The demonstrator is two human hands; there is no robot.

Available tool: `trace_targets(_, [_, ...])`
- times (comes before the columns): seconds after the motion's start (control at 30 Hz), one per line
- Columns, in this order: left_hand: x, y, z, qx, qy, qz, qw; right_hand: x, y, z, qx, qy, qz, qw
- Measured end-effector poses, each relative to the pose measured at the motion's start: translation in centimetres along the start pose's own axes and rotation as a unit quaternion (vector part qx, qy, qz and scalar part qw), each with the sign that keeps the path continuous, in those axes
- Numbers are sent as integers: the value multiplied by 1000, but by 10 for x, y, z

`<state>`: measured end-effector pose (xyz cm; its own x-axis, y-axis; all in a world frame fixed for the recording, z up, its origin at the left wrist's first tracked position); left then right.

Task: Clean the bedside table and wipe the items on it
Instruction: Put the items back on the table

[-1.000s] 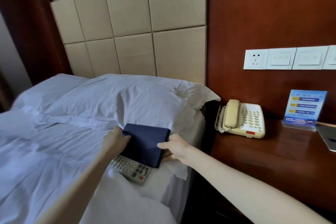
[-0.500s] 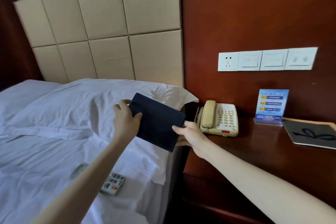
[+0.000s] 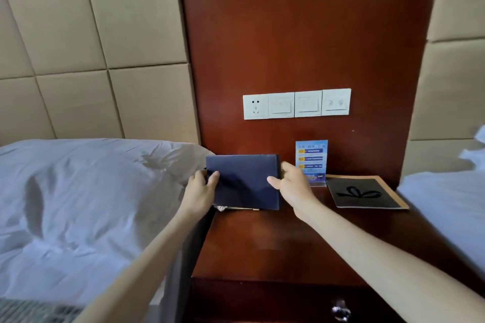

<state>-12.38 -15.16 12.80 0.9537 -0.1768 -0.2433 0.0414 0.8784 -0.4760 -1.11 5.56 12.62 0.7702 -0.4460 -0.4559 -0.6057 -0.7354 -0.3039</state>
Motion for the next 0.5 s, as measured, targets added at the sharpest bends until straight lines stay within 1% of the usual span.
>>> trace_targets(0.07, [2,36,3,72,-71,-80,992,0,-24,-3,68,-39,28,997])
trace_targets(0.1, [3,56,5,129,-113,-125,977,1,-34,-6,95,-62,36,993])
trace_targets(0.17, [10,90,14,252,-191,-186,930,4,-51,-12,136,-107,43,984])
trace_targets(0.23, [18,115,25,347,-243,-219,879,8,-63,-18,174,-143,41,973])
trace_targets(0.33, [31,145,46,432,-272,-279,813,14,-74,-22,200,-199,18,959])
trace_targets(0.37, [35,153,54,463,-278,-289,791,16,-77,-23,202,-218,8,955])
trace_targets(0.43, [40,167,67,524,-294,-283,748,17,-85,-21,209,-246,1,947])
trace_targets(0.47, [40,174,71,544,-299,-278,733,17,-91,-19,215,-256,6,942])
trace_targets(0.5, [40,181,75,552,-298,-276,729,16,-96,-16,224,-265,11,938])
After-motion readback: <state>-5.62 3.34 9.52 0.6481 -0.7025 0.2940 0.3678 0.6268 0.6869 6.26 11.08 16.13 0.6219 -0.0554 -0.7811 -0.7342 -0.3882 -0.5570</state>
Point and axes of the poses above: each hand's wrist, its own x-axis away from the middle knuckle, its own y-axis out of the palm, z = x × y, the point moved 8 cm from there along -x, towards the middle knuckle, and after that the axes turned 10 degrees about -y, right-handed, at the moved point
